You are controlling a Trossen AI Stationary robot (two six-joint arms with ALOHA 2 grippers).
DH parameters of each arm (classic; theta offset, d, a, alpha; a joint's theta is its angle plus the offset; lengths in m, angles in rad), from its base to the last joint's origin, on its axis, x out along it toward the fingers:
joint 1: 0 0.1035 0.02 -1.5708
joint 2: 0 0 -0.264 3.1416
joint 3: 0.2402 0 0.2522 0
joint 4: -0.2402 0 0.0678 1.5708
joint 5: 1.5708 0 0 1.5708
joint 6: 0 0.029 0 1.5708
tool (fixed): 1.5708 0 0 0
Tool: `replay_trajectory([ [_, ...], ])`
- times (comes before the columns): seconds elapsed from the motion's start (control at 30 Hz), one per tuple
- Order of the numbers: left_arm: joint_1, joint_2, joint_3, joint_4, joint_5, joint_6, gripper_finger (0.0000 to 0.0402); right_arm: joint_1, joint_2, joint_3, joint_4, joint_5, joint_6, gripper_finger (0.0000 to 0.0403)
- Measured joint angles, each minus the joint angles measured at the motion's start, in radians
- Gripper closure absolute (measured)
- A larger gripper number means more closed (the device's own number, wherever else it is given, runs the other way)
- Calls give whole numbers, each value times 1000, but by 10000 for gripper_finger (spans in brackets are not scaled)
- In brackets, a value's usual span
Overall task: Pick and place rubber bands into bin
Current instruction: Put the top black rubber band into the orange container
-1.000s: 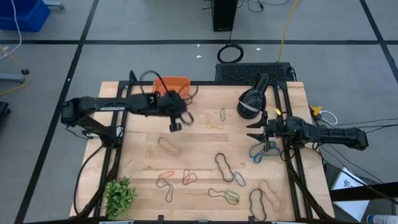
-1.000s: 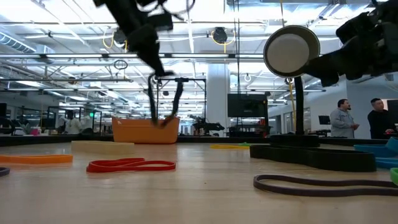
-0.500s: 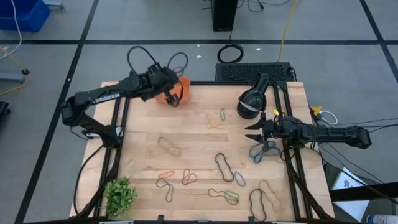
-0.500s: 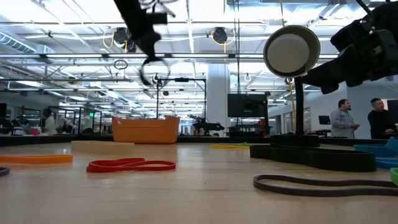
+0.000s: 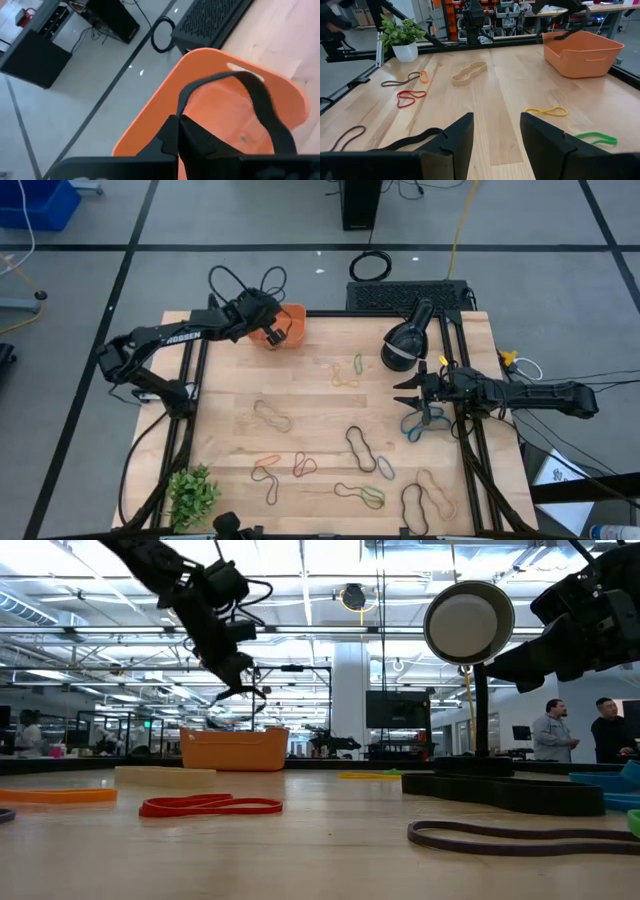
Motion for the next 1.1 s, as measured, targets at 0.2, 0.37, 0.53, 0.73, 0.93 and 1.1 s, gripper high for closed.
replay_trajectory([
  [0.2,30,0,-90,96,14,21,391,0,0,0,4,1,0,248],
  [0.37,48,0,-120,162,15,-11,389,0,0,0,4,2,0,248],
  [0.53,64,0,-124,244,-37,-71,392,0,0,0,4,2,0,248],
  [0.73,83,-1,-123,330,-36,-118,385,0,0,0,4,2,0,248],
  [0.93,91,19,-123,295,1,-125,396,0,0,-1,4,2,0,248],
  [1.1,90,75,-124,279,22,-161,369,0,0,0,4,2,-1,248],
])
